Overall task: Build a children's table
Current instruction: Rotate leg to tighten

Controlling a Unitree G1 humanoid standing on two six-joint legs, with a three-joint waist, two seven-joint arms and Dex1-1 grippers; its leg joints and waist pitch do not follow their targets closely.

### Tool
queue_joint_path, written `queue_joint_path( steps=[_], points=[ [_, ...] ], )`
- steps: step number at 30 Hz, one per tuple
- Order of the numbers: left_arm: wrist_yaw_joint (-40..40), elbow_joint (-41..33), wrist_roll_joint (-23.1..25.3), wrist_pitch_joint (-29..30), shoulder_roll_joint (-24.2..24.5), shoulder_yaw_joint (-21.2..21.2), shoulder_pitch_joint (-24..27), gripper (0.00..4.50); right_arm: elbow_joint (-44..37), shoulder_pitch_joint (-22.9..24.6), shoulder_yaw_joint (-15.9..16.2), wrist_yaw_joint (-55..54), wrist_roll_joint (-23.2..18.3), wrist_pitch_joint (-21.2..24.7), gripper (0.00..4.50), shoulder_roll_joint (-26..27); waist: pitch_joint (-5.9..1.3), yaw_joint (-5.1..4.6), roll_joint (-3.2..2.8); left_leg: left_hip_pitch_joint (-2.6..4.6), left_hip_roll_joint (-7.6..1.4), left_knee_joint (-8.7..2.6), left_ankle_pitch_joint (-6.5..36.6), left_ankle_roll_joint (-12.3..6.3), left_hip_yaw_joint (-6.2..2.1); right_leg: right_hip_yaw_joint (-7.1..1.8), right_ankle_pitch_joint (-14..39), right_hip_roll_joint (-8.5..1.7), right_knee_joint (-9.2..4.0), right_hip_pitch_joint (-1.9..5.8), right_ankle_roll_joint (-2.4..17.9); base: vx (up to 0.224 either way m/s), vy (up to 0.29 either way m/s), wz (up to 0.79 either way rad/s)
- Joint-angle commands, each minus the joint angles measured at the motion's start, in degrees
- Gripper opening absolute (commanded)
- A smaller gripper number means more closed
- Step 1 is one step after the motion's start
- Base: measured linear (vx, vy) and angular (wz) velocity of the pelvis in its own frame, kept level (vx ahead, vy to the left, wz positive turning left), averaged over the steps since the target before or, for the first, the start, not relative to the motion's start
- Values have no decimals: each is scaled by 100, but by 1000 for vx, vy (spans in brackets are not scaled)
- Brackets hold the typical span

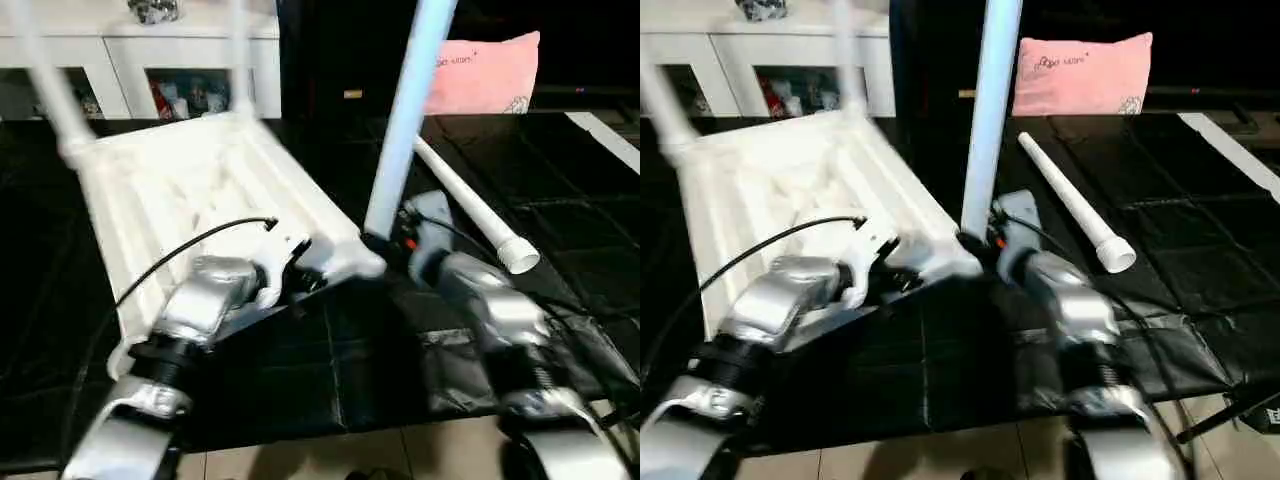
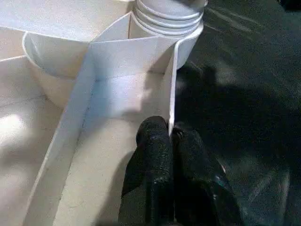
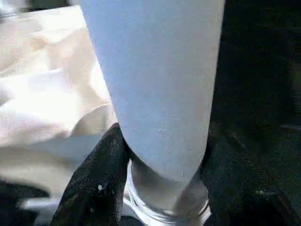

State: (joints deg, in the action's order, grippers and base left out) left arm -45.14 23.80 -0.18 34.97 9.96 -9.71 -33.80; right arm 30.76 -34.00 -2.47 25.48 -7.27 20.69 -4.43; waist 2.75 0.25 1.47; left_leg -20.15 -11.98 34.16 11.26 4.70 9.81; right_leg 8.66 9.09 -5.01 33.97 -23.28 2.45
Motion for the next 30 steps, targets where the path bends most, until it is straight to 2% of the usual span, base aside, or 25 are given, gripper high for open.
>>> queue_joint_path(
  steps=[1, 5, 7, 10, 13, 15, 18, 19, 21, 23, 24, 25, 26, 27, 29, 30],
  points=[
    [-2, -447, -281, -167, -444, -87, -377, 0, 294, -70, 345, -78, 40, 205, 198, 454, -410, 59, -22, -33, -133, -339, 656, -299, -45, -377, 1561, -373, -422, 373, 849, 0, 0, 0],
    [53, -318, -83, -417, -323, -243, -420, 0, 255, -84, 331, -171, 43, 209, 198, 531, -392, 69, -27, -11, -134, -350, 787, -334, -31, -393, 1560, -381, -433, 368, 858, 0, 0, 0],
    [24, -269, -41, -547, -261, -257, -430, 0, 153, -13, 304, -97, -29, 113, 268, 510, -387, 88, -26, -12, -131, -355, 847, -314, -30, -395, 1673, -390, -449, 375, 790, 0, 0, 0],
    [-70, -155, 105, -895, -114, -382, -436, 0, 52, 91, 309, -164, 88, -100, 280, 387, -386, 116, -24, -3, -134, -358, 883, -289, -31, -398, 1765, -397, -464, 363, 714, 0, 0, 0],
    [-137, -95, 120, -1052, -57, -414, -443, 0, -91, 174, 147, -87, -78, 6, 315, 357, -384, 150, -18, 7, -140, -370, 877, -272, -32, -405, 1794, -395, -462, 366, 665, 0, 0, 0],
    [-161, -71, 135, -1108, -39, -420, -446, 0, -164, 219, 156, -100, -44, 48, 324, 302, -382, 161, -21, 8, -150, -374, 855, -251, -32, -411, 1707, -394, -449, 361, 694, 0, 0, 0],
    [-135, 118, 193, -1287, -6, -389, -491, 0, -566, 484, 106, 94, -178, 150, 346, 163, -386, 192, -13, 9, -140, -372, 820, -283, -22, -422, 1644, -393, -454, 367, 660, 0, 0, 0],
    [-75, 300, 247, -1481, 35, -402, -535, 0, -957, 763, 208, 332, -181, -31, 362, 3, -385, 229, -29, 22, -138, -368, 800, -305, -16, -424, 1601, -394, -463, 360, 636, 0, 0, 0],
    [-66, 379, 256, -1591, 51, -411, -553, 0, -1133, 894, 230, 418, -203, -99, 374, -52, -386, 258, -18, 7, -146, -382, 829, -301, -28, -416, 1607, -395, -442, 378, 618, 0, 0, 0],
    [-84, 513, 253, -1844, 80, -431, -576, 0, -1480, 1155, 248, 575, -288, -165, 388, -152, -378, 261, -17, -4, -129, -379, 918, -309, -28, -402, 1782, -396, -481, 381, 540, 0, 0, 0],
    [-90, 557, 259, -1959, 101, -439, -571, 0, -1623, 1263, 248, 629, -339, -171, 405, -176, -367, 259, -39, -6, -126, -383, 992, -303, -30, -393, 1930, -398, -525, 378, 460, 0, 0, 0],
    [3, 623, 275, -2055, 92, -408, -575, 0, -1697, 1322, 176, 563, -367, -179, 405, -171, -379, 254, -59, -10, -124, -383, 1008, -291, -44, -383, 1980, -398, -520, 388, 444, 0, 0, 0],
    [3, 623, 275, -2055, 92, -408, -575, 0, -1697, 1322, 176, 563, -367, -179, 405, -171, -377, 245, -44, -11, -128, -382, 1003, -290, -41, -387, 1983, -398, -524, 376, 448, 0, 0, 0],
    [25, 716, 225, -2069, 60, -333, -575, 0, -1763, 1394, 10, 358, -344, -252, 418, -155, -378, 254, -52, -10, -121, -376, 975, -293, -41, -384, 2003, -403, -521, 375, 480, 0, 0, 0],
    [-58, 757, 159, -2067, 44, -290, -568, 0, -1820, 1452, -91, 256, -350, -312, 440, -148, -373, 267, -23, -15, -120, -374, 863, -293, -34, -393, 1991, -406, -518, 370, 483, 0, 0, 0],
    [-189, 770, 1, -2009, 7, -193, -542, 43, -1945, 1565, -200, 188, -401, -325, 446, -159, -371, 281, -32, -15, -127, -375, 819, -296, -36, -395, 1964, -410, -501, 366, 499, 0, 0, 0]
  ],
)
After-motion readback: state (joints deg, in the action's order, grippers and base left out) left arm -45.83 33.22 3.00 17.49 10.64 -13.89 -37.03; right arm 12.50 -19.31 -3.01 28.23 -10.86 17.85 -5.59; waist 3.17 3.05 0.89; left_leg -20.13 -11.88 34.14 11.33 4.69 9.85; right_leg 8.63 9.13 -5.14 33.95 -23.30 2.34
